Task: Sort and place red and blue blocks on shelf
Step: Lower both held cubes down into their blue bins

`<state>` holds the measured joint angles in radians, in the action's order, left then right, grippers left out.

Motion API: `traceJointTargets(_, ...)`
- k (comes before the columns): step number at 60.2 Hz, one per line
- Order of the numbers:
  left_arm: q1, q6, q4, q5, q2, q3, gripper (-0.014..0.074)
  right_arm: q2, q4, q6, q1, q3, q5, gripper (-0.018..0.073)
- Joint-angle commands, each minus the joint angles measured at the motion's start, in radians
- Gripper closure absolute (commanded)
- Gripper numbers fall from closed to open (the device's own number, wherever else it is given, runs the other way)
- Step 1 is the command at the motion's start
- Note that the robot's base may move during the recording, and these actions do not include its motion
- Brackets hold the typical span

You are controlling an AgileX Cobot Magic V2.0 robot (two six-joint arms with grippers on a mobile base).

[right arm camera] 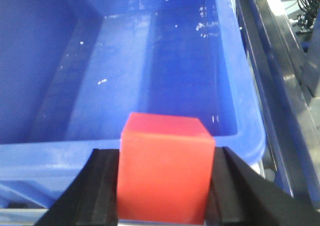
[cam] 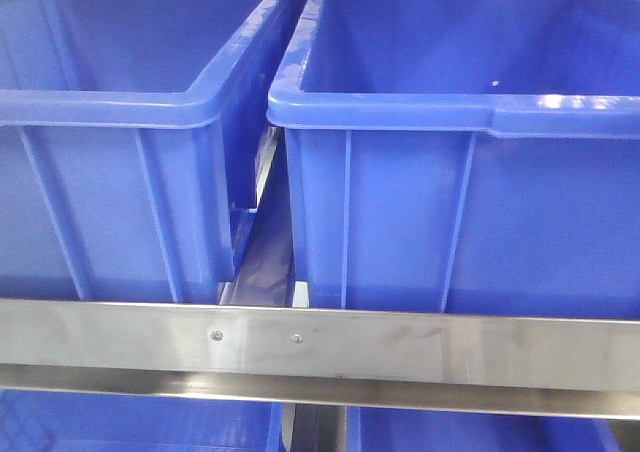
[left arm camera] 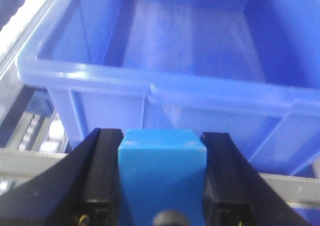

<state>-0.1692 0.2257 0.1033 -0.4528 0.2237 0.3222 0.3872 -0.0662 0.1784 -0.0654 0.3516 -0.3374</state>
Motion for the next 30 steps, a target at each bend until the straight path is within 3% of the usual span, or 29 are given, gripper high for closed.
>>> traceJointTargets(1,0.002,0.009,0.003,0.14,0.013,0.044,0.0461,0.005,-0.002,-0.005,0.007,0.037,0.114,0.0501)
traceJointTargets(12,0.002,0.004,0.013,0.149,0.11,0.145,0.0461,0.064,-0.001,-0.007,0.007,0.106,0.121,0.0501)
traceJointTargets(30,0.002,0.001,0.03,0.257,0.486,0.375,0.0461,0.343,-0.001,-0.05,0.006,0.298,0.172,0.0501)
